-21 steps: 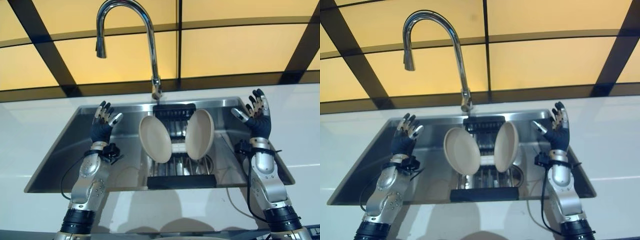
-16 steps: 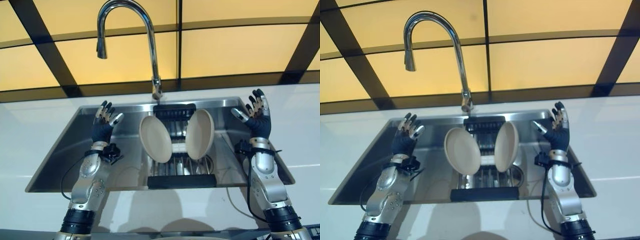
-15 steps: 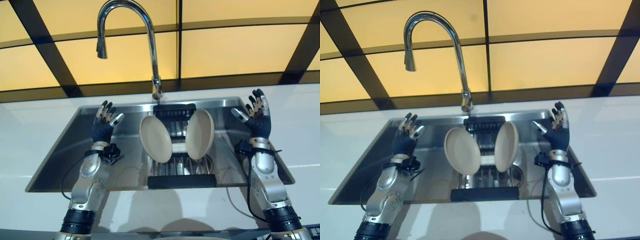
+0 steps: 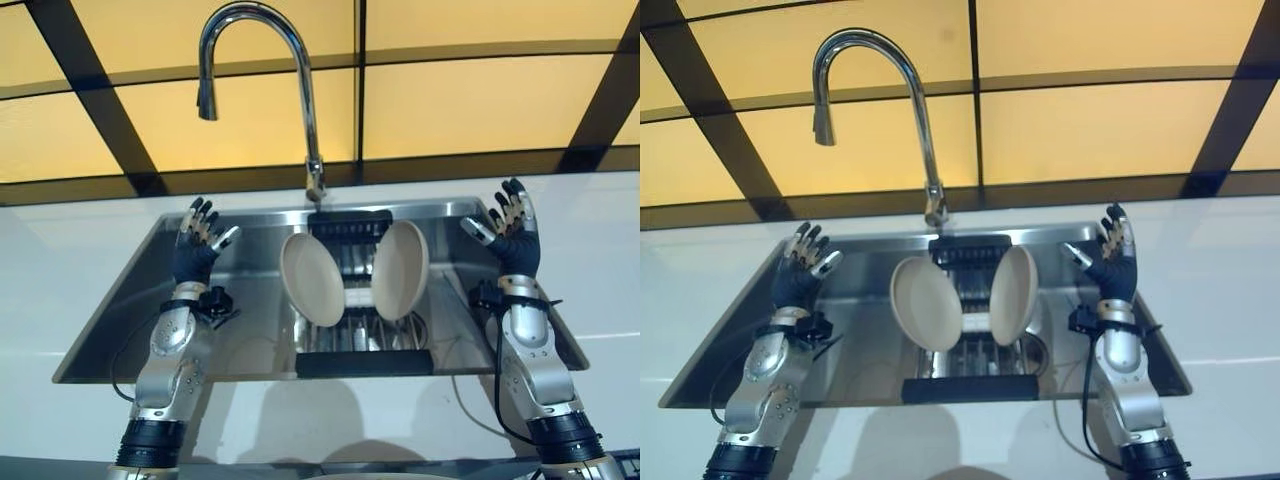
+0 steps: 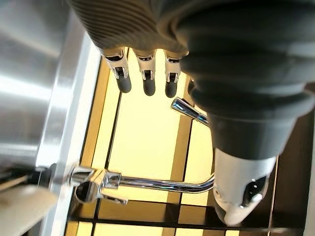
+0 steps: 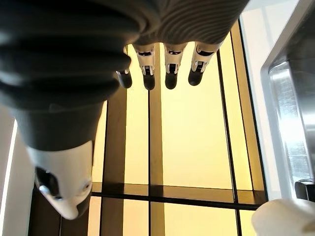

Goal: Pick up plates and place into dishwasher.

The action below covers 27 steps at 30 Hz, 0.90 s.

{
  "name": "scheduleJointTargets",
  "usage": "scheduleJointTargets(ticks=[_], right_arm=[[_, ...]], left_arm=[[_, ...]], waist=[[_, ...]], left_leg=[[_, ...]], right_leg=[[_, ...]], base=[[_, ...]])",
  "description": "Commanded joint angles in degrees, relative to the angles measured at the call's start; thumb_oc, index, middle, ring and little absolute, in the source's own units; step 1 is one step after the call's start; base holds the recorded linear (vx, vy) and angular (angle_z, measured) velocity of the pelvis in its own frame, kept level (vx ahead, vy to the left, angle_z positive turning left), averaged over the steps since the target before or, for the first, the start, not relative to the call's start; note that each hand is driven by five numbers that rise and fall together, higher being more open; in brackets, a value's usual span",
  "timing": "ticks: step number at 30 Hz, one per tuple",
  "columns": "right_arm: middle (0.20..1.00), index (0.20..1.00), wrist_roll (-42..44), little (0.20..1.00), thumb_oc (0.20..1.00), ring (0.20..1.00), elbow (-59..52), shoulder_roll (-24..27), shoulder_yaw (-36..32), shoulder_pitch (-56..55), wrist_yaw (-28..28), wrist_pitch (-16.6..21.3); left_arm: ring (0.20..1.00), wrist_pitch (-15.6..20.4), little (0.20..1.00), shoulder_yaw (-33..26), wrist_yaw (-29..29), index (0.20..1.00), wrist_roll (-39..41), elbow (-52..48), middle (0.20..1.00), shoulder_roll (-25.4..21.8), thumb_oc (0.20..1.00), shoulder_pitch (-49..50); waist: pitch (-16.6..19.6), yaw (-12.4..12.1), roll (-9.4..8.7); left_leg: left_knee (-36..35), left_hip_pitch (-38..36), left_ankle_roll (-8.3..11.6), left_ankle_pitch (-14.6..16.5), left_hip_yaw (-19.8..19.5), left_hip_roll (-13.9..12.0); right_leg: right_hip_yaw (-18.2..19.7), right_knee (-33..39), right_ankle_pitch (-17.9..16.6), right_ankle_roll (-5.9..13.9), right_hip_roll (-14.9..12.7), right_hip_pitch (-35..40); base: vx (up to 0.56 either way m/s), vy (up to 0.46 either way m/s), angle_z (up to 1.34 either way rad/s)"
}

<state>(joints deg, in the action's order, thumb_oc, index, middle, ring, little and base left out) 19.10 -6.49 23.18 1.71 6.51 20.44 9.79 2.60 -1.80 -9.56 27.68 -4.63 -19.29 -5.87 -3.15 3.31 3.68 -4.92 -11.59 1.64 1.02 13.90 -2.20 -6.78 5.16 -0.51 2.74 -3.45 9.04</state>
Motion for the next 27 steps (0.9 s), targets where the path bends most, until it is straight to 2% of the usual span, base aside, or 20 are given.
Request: scheduleJointTargets(ticks=[1, 8, 10, 14, 18, 22, 27], right_arm=[[1.000, 1.000, -1.1, 1.000, 1.000, 1.000, -3.2, 0.7, -2.1, 0.5, -0.6, 1.4], [1.000, 1.000, 0.4, 1.000, 1.000, 1.000, -2.6, 2.3, -2.4, 0.3, -1.5, 1.3], [1.000, 1.000, 0.8, 1.000, 1.000, 1.000, -2.6, 2.9, -2.4, 0.2, -1.7, 1.3], [1.000, 1.000, 1.9, 1.000, 1.000, 1.000, -2.1, 4.1, -2.3, -0.1, -2.3, 1.6], [1.000, 1.000, 2.9, 1.000, 1.000, 1.000, -1.8, 5.4, -2.5, -0.6, -3.0, 1.5], [1.000, 1.000, 3.5, 1.000, 1.000, 1.000, -1.5, 6.4, -2.3, -0.8, -3.7, 1.6], [1.000, 1.000, 3.9, 1.000, 1.000, 1.000, -1.2, 7.4, -2.1, -1.0, -4.1, 1.3]], left_arm=[[1.000, 4.1, 1.000, -2.6, 0.8, 1.000, -8.3, 3.9, 1.000, -6.6, 1.000, -2.0], [1.000, 8.4, 1.000, -3.0, -1.0, 1.000, -22.4, 7.6, 1.000, -13.6, 1.000, -3.3], [1.000, 10.7, 1.000, -2.6, -2.4, 1.000, -28.3, 9.3, 1.000, -16.6, 1.000, -3.7], [1.000, 15.6, 1.000, -0.6, -7.3, 1.000, -40.2, 13.9, 1.000, -22.8, 1.000, -5.1], [1.000, 18.6, 1.000, 2.0, -11.4, 1.000, -49.6, 17.7, 1.000, -28.4, 1.000, -6.5], [1.000, 20.1, 1.000, 5.4, -15.4, 1.000, -58.3, 19.9, 1.000, -32.4, 1.000, -7.4], [1.000, 21.3, 1.000, 9.2, -17.7, 1.000, -62.4, 21.1, 1.000, -36.0, 1.000, -8.7]], waist=[[2.6, -0.8, -2.85], [2.8, -0.2, -2.30], [2.8, 0.1, -2.02], [2.9, 1.0, -1.53], [2.9, 1.9, -0.98], [2.6, 2.8, -0.39], [2.0, 3.7, 0.25]], left_leg=[[2.6, 0.6, -0.42, 5.8, -0.4, -0.7], [2.4, 0.7, -0.21, 5.5, 0.2, -0.7], [2.3, 0.7, -0.19, 5.4, 0.5, -0.6], [2.0, 0.8, -0.22, 5.1, 1.1, -0.4], [1.8, 0.8, -0.32, 5.1, 1.9, -0.3], [1.7, 0.7, -0.40, 5.1, 2.7, -0.2], [1.8, 0.9, -0.46, 5.1, 3.4, 0.0]], right_leg=[[-3.0, -0.5, 2.2, 2.15, -1.2, -2.5], [-2.6, -0.3, 2.2, 2.23, -1.2, -2.5], [-2.4, -0.3, 2.1, 2.35, -1.2, -2.7], [-1.9, -0.2, 1.8, 2.58, -1.3, -3.0], [-1.2, -0.2, 1.7, 2.80, -1.3, -3.4], [-0.6, -0.2, 1.5, 2.94, -1.3, -3.9], [0.0, -0.2, 1.3, 3.08, -1.3, -4.3]], base=[[0.00, 0.000, 0.00], [0.00, 0.000, 0.00], [0.00, 0.000, 0.00], [0.04, 0.021, -0.01], [0.05, 0.024, -0.01], [0.06, 0.024, -0.07], [0.07, 0.013, -0.09]])
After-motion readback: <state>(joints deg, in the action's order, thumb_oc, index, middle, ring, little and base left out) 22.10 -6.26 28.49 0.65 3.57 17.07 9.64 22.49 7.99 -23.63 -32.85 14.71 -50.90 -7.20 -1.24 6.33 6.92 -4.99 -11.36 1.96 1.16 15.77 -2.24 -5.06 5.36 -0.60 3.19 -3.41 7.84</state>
